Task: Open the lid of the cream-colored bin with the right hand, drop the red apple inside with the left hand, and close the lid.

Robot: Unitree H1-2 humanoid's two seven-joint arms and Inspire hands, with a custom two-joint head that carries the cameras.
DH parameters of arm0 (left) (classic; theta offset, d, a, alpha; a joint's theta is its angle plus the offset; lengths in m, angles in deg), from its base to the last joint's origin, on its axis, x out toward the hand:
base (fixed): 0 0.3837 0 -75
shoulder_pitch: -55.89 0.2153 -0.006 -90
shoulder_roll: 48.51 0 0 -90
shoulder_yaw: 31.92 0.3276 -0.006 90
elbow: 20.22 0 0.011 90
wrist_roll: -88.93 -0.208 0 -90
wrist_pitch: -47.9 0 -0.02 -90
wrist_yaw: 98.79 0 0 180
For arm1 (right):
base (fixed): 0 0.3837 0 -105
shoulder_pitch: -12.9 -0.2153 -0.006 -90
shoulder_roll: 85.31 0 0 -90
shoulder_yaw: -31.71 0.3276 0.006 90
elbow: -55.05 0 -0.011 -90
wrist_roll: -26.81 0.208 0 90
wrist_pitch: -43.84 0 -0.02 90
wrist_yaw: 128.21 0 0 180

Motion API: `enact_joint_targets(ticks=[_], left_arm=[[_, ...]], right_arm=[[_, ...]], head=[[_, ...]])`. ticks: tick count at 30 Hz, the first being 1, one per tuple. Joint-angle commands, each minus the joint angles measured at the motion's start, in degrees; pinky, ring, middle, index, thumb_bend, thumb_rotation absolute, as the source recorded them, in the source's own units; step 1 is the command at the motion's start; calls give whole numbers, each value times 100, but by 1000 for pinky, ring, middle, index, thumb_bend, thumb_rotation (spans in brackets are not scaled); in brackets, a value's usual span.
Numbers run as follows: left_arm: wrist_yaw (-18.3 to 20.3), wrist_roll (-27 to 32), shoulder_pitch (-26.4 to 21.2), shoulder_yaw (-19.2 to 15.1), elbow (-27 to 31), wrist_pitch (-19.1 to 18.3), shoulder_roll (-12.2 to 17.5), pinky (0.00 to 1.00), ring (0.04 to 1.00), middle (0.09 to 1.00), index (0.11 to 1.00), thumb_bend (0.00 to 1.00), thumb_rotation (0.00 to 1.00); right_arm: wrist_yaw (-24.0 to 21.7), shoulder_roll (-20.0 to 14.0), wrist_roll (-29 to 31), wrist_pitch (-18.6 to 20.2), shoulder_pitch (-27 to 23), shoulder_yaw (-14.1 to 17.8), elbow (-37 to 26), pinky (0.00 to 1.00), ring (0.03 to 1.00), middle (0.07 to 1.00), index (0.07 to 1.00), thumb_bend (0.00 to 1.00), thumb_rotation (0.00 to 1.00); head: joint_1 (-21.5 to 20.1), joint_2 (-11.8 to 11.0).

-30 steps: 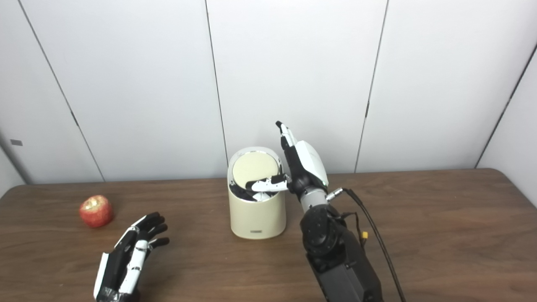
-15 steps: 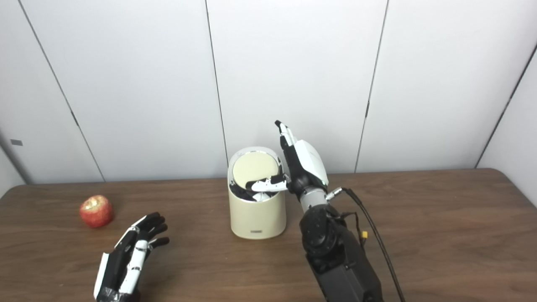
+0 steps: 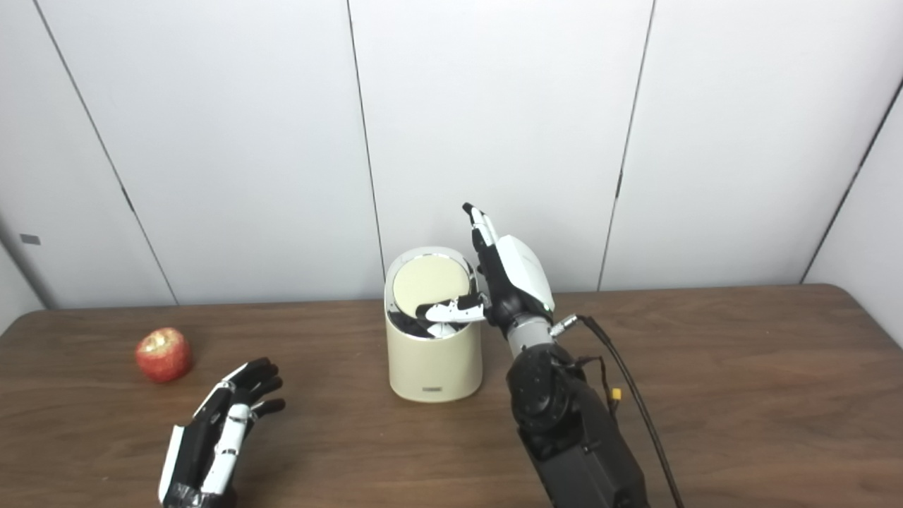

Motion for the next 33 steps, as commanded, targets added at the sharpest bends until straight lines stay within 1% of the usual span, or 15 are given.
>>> enact_joint_targets(ticks=[1,8,12,14,15,16,18,21,22,23,28,31,33], left_arm=[[-41,-65,12,27,130,80,-33,700,780,789,785,198,589],[-39,-85,23,32,149,91,-33,692,779,790,786,202,598],[-25,-53,25,32,172,41,-36,696,783,793,790,200,595],[-27,-59,26,32,166,58,-40,702,783,793,790,204,595],[-23,-62,28,35,168,58,-37,703,784,794,790,204,595],[-19,-63,30,37,169,58,-35,701,784,795,792,208,597],[-23,-49,30,33,180,35,-45,697,784,796,792,210,599],[-18,-48,25,30,155,68,-38,695,780,793,790,199,581],[-13,-47,22,29,142,85,-33,696,780,792,790,196,581],[-1,-34,21,31,136,97,-27,700,781,792,790,196,582],[-11,-67,29,31,154,75,-20,705,785,793,788,198,592],[-3,-37,24,26,140,97,-22,703,785,794,790,190,587],[0,-33,21,25,119,134,-23,697,784,794,789,195,582]], right_arm=[[37,-168,-119,130,-97,106,-3,704,939,997,981,516,0],[41,-164,-93,74,-66,115,3,739,943,994,976,548,0],[-16,-154,-80,142,-48,121,-52,803,938,994,980,566,0],[-31,-138,-84,175,-39,126,-85,824,937,993,979,597,74],[-40,-130,-79,187,-35,129,-98,828,936,993,978,603,92],[-47,-127,-76,191,-32,131,-104,833,937,992,978,619,147],[-62,-120,-63,196,-27,132,-127,834,936,991,976,632,189],[-134,-102,49,178,-7,166,-187,844,942,994,980,681,354],[-150,-95,107,153,1,186,-197,849,946,996,983,701,430],[-166,-95,169,110,11,203,-202,855,950,998,985,713,472],[-245,-137,355,-6,43,216,-228,871,965,1000,994,801,799],[-257,-168,424,-47,66,203,-234,877,970,999,991,848,911],[-268,-185,455,-48,74,197,-237,882,973,998,988,864,939]], head=[[-7,7],[-6,4],[-6,9],[-9,9],[-6,7],[-5,6],[-5,6],[-4,-3],[-4,-3],[-4,1],[-9,-1],[-10,2],[-10,2]])
